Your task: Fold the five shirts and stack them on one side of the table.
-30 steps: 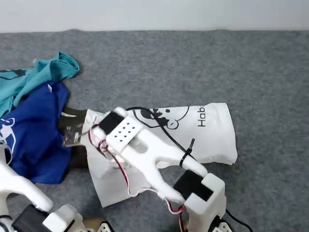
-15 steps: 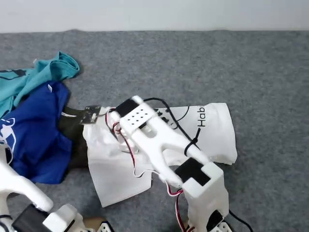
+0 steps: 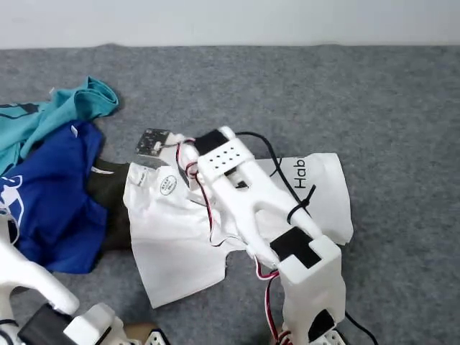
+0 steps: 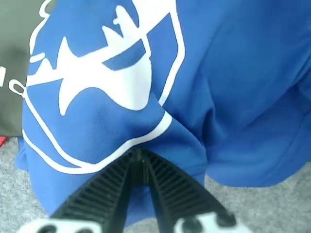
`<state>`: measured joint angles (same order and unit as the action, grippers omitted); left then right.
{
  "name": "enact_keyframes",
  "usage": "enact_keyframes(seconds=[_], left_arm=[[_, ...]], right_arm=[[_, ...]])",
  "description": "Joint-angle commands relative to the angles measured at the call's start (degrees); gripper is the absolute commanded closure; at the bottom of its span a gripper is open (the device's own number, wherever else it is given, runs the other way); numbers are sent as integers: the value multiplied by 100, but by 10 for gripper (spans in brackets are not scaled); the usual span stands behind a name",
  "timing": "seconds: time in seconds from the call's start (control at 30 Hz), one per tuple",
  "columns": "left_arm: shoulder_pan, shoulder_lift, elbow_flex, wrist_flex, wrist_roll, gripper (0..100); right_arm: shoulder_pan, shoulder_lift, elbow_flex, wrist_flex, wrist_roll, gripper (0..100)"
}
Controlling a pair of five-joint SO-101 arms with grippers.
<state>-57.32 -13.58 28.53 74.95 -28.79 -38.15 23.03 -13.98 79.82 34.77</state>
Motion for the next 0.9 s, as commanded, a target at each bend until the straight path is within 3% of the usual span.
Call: enact_keyframes(seconds=[0.0, 0.1, 0.2, 0.37, 0.67, 0.87], left_arm=[[35, -220, 13, -97, -53, 992], [35, -220, 13, -97, -53, 992], [35, -220, 13, -97, -53, 992], [44, -220, 13, -97, -53, 992], [44, -220, 13, -88, -62, 992], [44, -220, 13, -97, -62, 992]], right_arm=[[-286, -92, -923, 822, 44, 905], [-549, -92, -1327, 1473, 26, 995], [-752, -40, -1327, 1859, 18, 983], [-760, 470, -1187, 1631, 53, 989], [268, 1420, -1398, 567, 62, 989], [84, 1393, -2171, 1033, 62, 989]])
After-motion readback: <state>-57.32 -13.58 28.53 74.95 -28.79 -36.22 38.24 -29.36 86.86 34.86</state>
